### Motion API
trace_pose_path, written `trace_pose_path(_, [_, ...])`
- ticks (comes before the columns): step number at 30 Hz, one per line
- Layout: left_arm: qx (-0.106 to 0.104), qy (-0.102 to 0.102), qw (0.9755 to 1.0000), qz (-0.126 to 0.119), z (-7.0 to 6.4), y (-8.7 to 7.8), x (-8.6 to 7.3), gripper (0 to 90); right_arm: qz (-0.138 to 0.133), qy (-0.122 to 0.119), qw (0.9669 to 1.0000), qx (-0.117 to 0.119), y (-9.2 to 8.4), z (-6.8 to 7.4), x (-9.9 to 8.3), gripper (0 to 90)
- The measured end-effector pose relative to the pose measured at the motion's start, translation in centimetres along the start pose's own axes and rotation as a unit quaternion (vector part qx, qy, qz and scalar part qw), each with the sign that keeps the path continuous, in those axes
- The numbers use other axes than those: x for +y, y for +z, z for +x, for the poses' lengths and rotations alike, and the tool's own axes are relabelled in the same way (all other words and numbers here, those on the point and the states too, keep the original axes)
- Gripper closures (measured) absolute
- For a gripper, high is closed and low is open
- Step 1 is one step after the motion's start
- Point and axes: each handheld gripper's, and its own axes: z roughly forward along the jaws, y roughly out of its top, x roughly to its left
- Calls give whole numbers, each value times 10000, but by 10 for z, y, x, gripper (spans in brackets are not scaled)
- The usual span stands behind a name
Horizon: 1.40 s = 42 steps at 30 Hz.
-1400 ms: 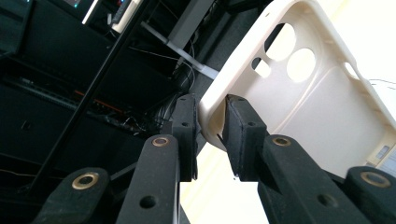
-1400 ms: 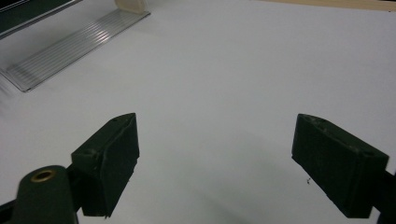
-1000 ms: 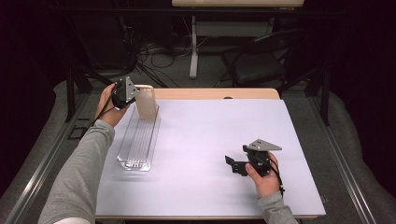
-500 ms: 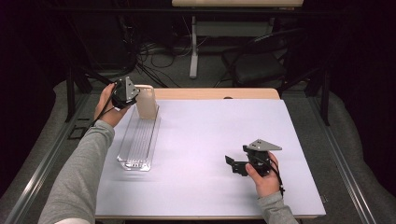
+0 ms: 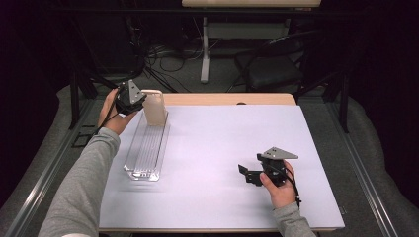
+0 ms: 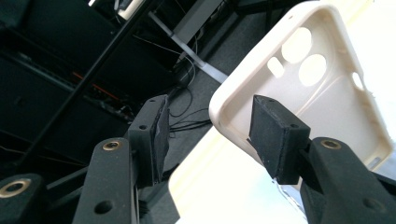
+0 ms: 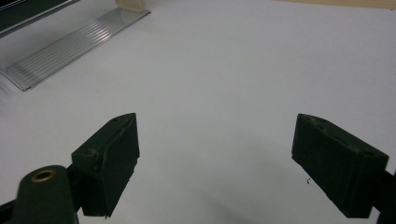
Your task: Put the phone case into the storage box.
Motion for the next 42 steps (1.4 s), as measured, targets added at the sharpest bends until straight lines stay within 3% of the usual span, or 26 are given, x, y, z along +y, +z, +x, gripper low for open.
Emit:
trace_pose_path(4, [-82, -299, 9995, -23, 2, -6, 1, 474, 8, -1, 10000, 1, 0, 0, 0, 143])
trace_pose_path(6, [-241, -470, 9986, -92, 3, -9, 1, 478, 4, 35, 10000, -5, 0, 0, 0, 143])
trace_pose_path(11, [-292, -576, 9979, 91, 2, -13, 2, 477, 16, -1, 10000, -3, 1, 0, 0, 144])
trace_pose_path(15, [-227, -477, 9985, 154, 2, -19, 0, 477, 11, -4, 10000, 9, 2, 0, 0, 143])
trace_pose_path(22, [-413, -778, 9960, 128, 7, -31, -4, 456, 19, -1, 10000, 11, 2, 0, 0, 144])
trace_pose_path(24, [-488, -938, 9944, 60, 10, -36, -5, 456, 29, 3, 10000, 24, 2, 1, 0, 144])
trace_pose_path(28, [-802, -1431, 9864, 58, 14, -45, -4, 457, 30, 19, 10000, 18, 3, 1, 0, 144])
trace_pose_path(30, [-825, -1504, 9852, 57, 14, -50, -3, 455, 20, 21, 10000, 21, 4, 1, 0, 144])
trace_pose_path(32, [-883, -1649, 9823, 49, 15, -55, -2, 435, 39, 21, 10000, 27, 4, 1, 0, 144])
trace_pose_path(37, [-1178, -2243, 9672, -160, 15, -68, -1, 425, 18, 17, 10000, 31, 4, 1, 0, 144])
trace_pose_path(40, [-1399, -2549, 9564, -271, 15, -74, -1, 382, 20, 15, 10000, 31, 4, 1, 0, 144])
trace_pose_path(42, [-1482, -2633, 9528, -307, 14, -78, -1, 339, 23, 16, 10000, 32, 4, 1, 0, 144])
